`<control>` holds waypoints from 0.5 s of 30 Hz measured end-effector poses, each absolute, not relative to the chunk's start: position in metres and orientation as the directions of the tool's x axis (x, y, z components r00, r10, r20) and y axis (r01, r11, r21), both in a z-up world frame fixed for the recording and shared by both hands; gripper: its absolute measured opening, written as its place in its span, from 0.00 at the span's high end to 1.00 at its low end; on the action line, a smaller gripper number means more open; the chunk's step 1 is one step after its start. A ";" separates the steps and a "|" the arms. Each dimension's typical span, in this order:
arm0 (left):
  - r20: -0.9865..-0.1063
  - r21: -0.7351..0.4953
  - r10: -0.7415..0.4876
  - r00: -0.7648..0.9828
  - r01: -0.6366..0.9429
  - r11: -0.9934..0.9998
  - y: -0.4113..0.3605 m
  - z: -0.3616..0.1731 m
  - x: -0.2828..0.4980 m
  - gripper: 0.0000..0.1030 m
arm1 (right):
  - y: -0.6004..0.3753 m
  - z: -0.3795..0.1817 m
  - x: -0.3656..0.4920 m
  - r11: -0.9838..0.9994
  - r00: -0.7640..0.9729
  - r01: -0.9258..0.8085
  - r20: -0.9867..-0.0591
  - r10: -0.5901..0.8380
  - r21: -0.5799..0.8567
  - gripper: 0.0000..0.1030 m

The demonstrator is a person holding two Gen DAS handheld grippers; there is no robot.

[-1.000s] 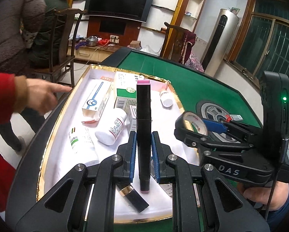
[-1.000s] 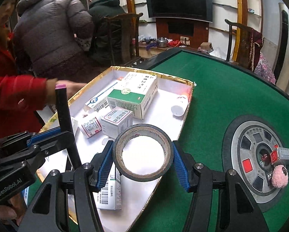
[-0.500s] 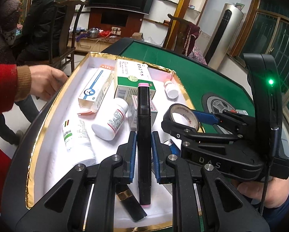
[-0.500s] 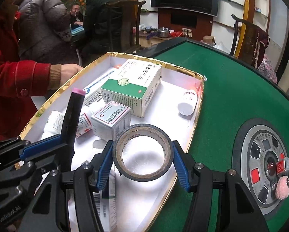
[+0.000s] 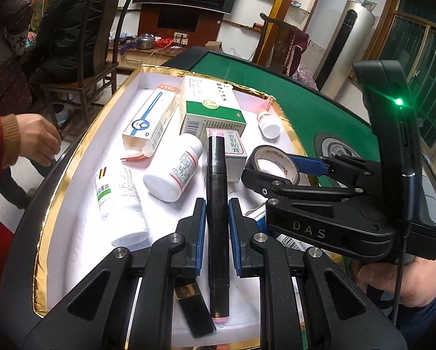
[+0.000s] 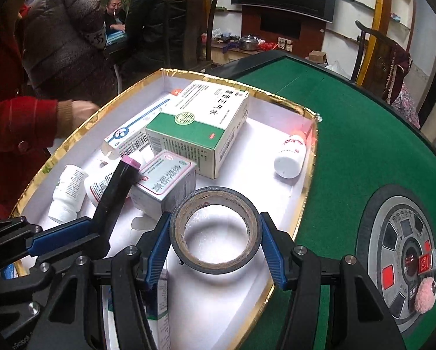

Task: Organize objects
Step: 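Carry the marker and tape roll over the lid and lower them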

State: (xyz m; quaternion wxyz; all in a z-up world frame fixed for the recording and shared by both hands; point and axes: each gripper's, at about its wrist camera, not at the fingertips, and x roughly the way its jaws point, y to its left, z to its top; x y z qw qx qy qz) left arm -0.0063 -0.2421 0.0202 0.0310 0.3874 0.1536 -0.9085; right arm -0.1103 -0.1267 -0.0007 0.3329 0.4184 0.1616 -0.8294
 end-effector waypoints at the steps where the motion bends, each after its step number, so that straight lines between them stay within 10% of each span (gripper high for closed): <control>1: -0.716 -0.257 0.062 -0.696 0.180 -0.950 -0.243 0.019 -0.007 0.86 | -0.128 -0.002 -0.110 -0.727 -0.432 0.687 -0.801 -0.414 0.005 0.43; 15: -0.730 -0.259 0.058 -0.681 0.197 -0.946 -0.247 0.015 -0.009 0.86 | -0.131 -0.003 -0.111 -0.717 -0.444 0.696 -0.808 -0.387 -0.040 0.43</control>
